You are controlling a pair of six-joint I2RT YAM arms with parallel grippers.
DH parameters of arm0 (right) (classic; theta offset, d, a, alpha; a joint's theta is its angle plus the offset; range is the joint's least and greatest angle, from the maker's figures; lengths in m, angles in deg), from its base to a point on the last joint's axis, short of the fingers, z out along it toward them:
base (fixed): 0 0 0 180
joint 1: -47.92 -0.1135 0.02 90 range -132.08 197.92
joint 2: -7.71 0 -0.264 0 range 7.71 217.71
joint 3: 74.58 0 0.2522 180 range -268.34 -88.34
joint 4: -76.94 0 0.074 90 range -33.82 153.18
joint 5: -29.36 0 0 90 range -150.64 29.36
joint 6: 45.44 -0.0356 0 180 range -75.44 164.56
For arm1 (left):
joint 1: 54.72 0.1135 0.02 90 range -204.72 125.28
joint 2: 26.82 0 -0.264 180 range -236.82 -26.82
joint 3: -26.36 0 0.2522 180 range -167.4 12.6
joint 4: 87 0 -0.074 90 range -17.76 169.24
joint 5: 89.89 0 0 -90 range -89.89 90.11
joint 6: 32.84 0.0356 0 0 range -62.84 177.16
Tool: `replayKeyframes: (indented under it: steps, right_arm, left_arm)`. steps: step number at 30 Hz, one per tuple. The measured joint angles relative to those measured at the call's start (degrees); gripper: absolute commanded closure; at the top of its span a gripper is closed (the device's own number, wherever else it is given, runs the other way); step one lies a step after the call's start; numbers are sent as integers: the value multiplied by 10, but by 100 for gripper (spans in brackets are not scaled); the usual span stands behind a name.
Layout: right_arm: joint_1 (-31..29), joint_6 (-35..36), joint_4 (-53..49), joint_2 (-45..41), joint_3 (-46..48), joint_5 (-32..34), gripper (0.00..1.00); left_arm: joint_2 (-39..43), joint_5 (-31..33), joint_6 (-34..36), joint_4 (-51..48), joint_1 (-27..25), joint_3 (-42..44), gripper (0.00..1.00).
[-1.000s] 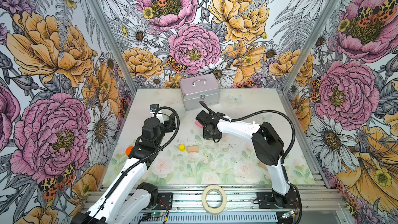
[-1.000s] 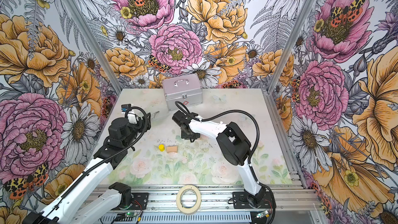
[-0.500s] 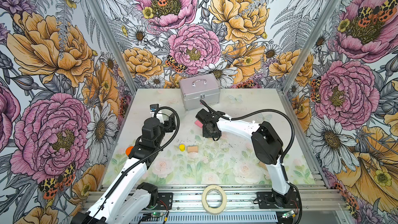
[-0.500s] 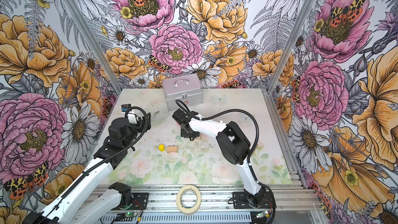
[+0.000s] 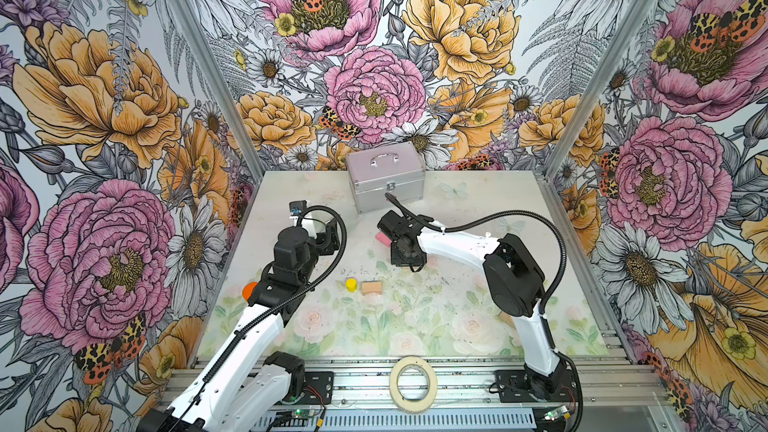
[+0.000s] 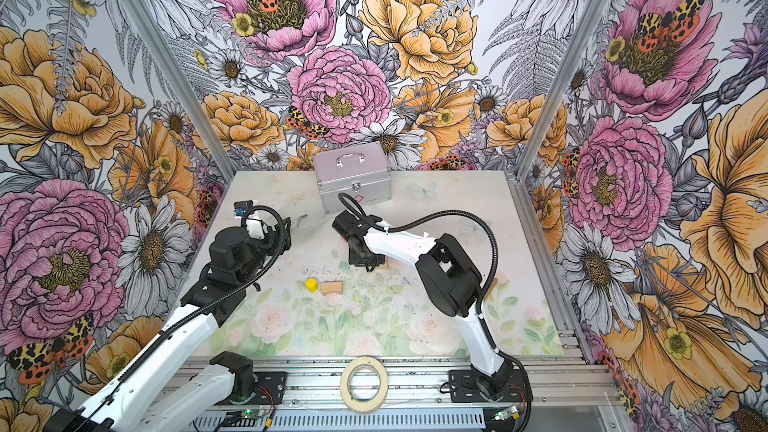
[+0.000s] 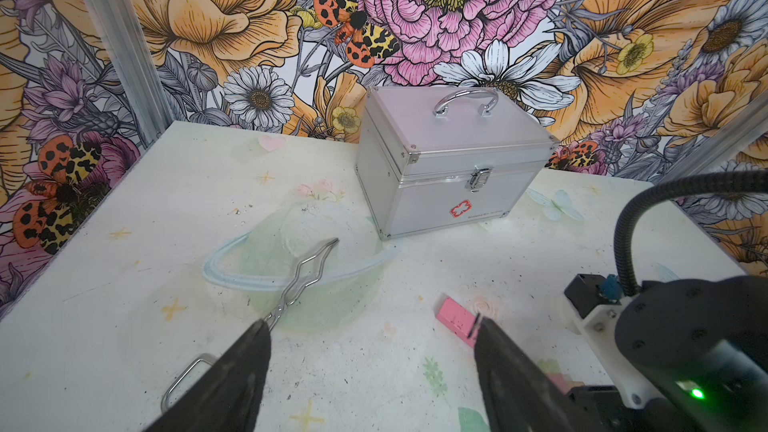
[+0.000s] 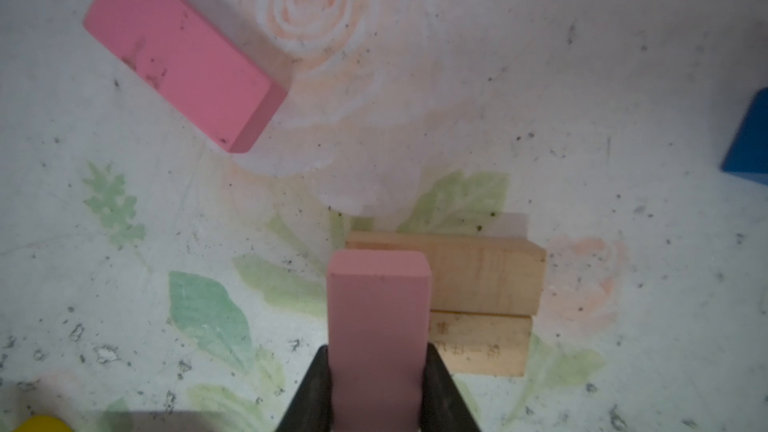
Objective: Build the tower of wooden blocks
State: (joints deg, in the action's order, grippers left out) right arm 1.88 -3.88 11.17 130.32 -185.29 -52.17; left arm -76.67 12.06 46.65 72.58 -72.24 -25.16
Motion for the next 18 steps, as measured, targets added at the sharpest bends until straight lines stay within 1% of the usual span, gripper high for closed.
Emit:
replayKeyframes:
  steps: [13, 18]
  right_arm:
    - [0, -2, 0, 0, 0, 1, 100]
    - [10, -2, 0, 0, 0, 1, 100]
  left_arm:
    - [0, 0, 0, 0, 0, 0, 22]
    - [0, 0, 0, 0, 0, 0, 22]
